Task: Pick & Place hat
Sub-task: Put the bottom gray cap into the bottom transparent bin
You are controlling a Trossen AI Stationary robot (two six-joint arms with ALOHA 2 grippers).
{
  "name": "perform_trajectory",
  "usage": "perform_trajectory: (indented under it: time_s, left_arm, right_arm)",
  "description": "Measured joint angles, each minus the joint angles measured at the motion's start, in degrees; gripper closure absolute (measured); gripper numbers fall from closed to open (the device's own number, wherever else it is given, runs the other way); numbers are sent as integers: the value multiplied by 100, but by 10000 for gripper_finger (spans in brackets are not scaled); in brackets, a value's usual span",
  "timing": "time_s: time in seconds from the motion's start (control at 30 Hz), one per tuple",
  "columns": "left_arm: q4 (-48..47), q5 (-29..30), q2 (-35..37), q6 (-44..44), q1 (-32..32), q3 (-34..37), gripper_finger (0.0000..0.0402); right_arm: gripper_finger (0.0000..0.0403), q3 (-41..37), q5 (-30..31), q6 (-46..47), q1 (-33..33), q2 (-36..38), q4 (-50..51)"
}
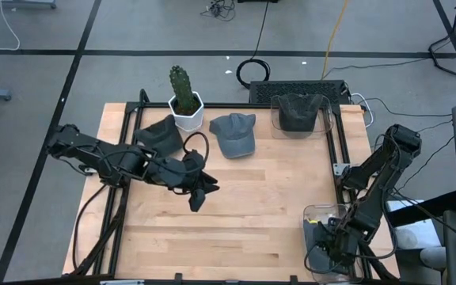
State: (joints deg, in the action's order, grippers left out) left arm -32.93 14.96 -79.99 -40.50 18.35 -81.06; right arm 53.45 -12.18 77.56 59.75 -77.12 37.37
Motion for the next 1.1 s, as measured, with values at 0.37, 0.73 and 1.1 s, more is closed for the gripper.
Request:
perform_trajectory:
  time_s: [0.37,0.73,1.1]
  left_arm:
    - [-2,3,9,159,-82,0,284]
    - [-2,-4,9,228,-140,0,284]
    - [-7,-318,9,279,-174,0,284]
  right_arm:
    - [293,0,-146,552,-15,622,284]
    - [343,194,493,1599,-17,1566,637]
    - [371,1062,2618,-187,-224,1302,315]
